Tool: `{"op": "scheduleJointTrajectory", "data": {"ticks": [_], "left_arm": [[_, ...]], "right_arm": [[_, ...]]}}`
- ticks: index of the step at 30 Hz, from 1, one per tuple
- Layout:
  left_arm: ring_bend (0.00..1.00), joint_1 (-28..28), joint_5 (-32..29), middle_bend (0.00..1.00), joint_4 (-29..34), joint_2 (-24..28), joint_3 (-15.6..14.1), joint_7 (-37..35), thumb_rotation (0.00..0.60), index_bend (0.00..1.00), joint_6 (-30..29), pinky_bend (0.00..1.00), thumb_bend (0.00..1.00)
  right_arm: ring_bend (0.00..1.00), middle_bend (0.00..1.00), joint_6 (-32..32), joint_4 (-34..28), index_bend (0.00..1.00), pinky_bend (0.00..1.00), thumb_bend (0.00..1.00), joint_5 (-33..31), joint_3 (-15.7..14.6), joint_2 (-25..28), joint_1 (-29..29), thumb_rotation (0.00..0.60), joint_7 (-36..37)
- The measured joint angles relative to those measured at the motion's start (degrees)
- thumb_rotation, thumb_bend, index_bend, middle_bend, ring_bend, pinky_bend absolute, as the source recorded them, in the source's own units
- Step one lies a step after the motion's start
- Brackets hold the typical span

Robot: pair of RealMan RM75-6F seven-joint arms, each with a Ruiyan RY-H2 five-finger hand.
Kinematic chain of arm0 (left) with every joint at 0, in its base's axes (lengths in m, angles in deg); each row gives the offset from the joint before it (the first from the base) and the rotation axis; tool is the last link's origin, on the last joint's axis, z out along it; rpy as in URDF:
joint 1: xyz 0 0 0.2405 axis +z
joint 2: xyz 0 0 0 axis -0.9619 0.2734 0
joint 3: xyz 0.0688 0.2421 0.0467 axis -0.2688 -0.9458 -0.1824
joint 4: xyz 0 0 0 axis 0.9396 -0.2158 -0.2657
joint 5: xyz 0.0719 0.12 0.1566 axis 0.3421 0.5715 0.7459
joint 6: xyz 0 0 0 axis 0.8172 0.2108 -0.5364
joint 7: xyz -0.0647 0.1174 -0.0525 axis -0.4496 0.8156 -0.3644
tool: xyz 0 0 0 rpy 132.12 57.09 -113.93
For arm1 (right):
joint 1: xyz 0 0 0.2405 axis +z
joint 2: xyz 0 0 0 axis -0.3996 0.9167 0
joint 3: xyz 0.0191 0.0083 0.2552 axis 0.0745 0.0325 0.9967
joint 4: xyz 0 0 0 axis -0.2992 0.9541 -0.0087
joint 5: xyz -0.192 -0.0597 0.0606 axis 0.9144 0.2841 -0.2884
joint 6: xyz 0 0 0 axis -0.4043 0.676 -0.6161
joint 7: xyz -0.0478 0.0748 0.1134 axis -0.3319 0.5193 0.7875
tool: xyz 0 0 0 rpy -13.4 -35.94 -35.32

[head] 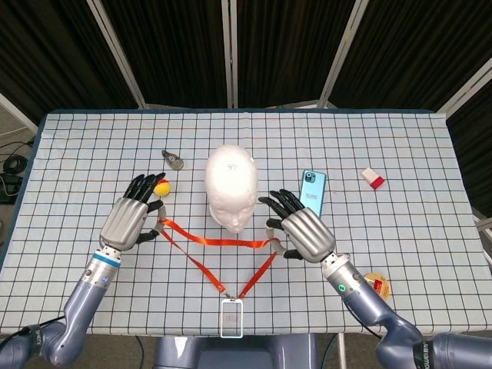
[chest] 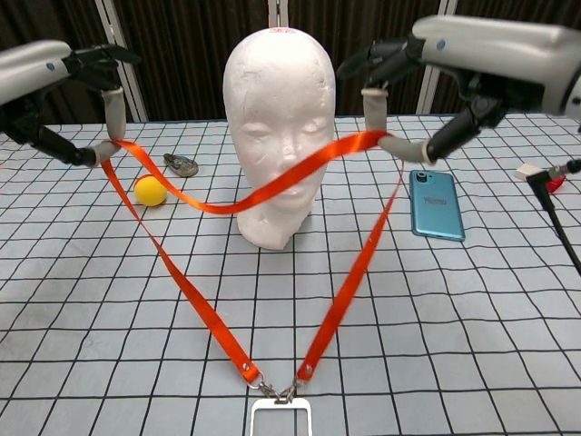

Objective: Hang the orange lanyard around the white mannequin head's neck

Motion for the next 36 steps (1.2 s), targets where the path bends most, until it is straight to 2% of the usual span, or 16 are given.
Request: {"op": "scheduleJointTrajectory", "data": {"ticks": [7,13,18,24,30,36], "left_arm": [[0.0,-1.8,-4.6,0.0,7.1,3.9,4.8,0.5,0.6,0.72,1.2,0.0,0.44],[0.0,-2.5,-7.5,0.0,9.3,5.3,6.6,1.8,0.6,0.72,0.6,0.0,0.44],[0.0,-3.8,-12.7,0.0,10.6,6.1,8.6,2.5,0.6,0.72,1.2,0.0,0.44],[0.0,-7.2,-18.8,0.0,8.5,6.4,11.5,4.1,0.6,0.72,2.7,0.0,0.47],[0.0,-8.8,-19.7,0.0,5.7,6.4,13.6,0.8,0.6,0.72,4.0,0.0,0.47],[0.0,-11.3,-22.3,0.0,2.4,7.1,15.6,-0.5,0.6,0.71,6.2,0.0,0.47]], "right_arm": [[0.0,0.12,1.1,-5.2,0.73,0.0,0.48,-4.5,4.9,2.1,1.0,0.6,-0.5],[0.0,0.12,1.4,-7.6,0.73,0.0,0.48,-8.5,7.3,3.1,2.2,0.6,-1.9],[0.0,0.13,1.4,-7.5,0.73,0.0,0.48,-13.9,9.1,2.8,4.0,0.6,-4.6],[0.0,0.15,1.4,-5.3,0.73,0.0,0.48,-20.3,11.9,2.0,6.4,0.6,-5.9],[0.0,0.16,0.8,-2.4,0.73,0.0,0.48,-23.6,14.9,2.2,8.0,0.6,-3.9],[0.0,0.16,-1.0,2.6,0.73,0.0,0.48,-27.7,16.7,2.2,10.0,0.6,-2.4]]}}
